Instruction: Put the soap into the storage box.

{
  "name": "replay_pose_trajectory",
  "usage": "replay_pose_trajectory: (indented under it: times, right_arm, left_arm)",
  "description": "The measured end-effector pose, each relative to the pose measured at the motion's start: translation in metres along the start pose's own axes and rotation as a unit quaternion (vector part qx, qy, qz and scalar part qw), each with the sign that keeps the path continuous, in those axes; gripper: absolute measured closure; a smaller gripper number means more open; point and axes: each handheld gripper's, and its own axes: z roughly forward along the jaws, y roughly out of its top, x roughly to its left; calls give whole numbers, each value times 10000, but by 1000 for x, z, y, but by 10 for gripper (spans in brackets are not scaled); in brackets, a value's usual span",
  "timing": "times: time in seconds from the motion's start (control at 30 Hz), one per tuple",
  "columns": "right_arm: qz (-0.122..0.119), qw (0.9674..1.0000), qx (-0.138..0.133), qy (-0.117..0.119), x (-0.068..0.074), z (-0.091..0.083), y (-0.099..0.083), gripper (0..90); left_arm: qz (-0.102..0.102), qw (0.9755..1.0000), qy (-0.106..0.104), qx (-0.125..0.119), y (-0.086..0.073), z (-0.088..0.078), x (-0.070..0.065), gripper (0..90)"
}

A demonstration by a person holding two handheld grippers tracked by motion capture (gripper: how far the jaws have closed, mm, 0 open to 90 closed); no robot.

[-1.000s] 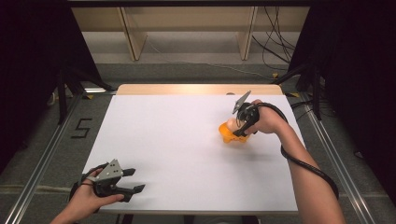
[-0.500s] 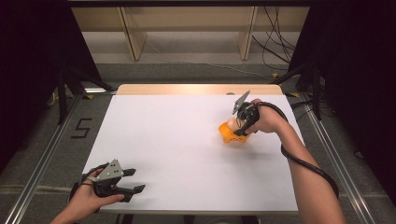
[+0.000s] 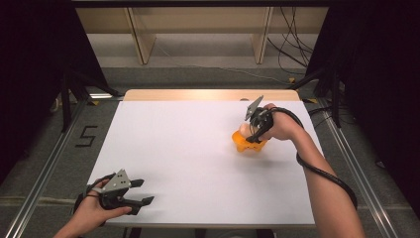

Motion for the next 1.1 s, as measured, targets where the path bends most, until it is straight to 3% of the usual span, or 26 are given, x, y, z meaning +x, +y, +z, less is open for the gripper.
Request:
replay_pose_trajectory:
  times: [0.17,0.33,0.37,0.4,0.43,0.53,0.6,0.67,0.73,0.77,0.87,0.9,0.97,1.1]
  right_arm:
    - [-73,10000,9,29,-1,5,-1,333]
    - [70,10000,43,49,0,5,-3,332]
    - [67,9999,94,78,1,5,-4,329]
    - [46,9999,96,61,0,5,-4,332]
    - [73,9999,92,68,1,4,-5,365]
    - [283,9994,-190,-11,0,-3,-3,362]
    - [289,9993,-215,-23,0,-9,-2,373]
    - [281,9993,-261,-6,2,-14,-2,413]
    - [413,9988,-262,-23,5,-18,-3,459]
    - [466,9985,-301,-27,6,-20,-5,488]
    - [748,9965,-367,-104,13,-25,-11,549]
    - [886,9952,-393,-112,15,-26,-14,564]
    - [1184,9917,-481,-130,20,-29,-19,585]
    - [1599,9853,-552,-250,33,-35,-34,606]
  left_arm:
    - [-32,10000,-20,-42,0,0,-1,299]
    - [11,10000,-15,-4,0,0,0,299]
    - [128,9999,-5,-8,1,0,1,298]
    - [111,9999,-8,-10,1,0,1,299]
    - [-30,10000,-15,-34,0,1,-1,298]
    - [-46,10000,-22,-40,0,1,-1,298]
    - [153,9999,19,-4,1,0,1,298]
    - [102,9999,3,-55,0,1,0,298]
    - [13,10000,-2,1,0,0,0,298]
    - [125,9999,-2,-35,0,0,1,298]
    - [62,10000,-22,-42,0,0,0,298]
    - [109,9999,-2,-8,0,0,1,298]
    - [-36,10000,-4,-18,0,1,-1,298]
    - [-60,10000,-17,-46,0,1,-1,298]
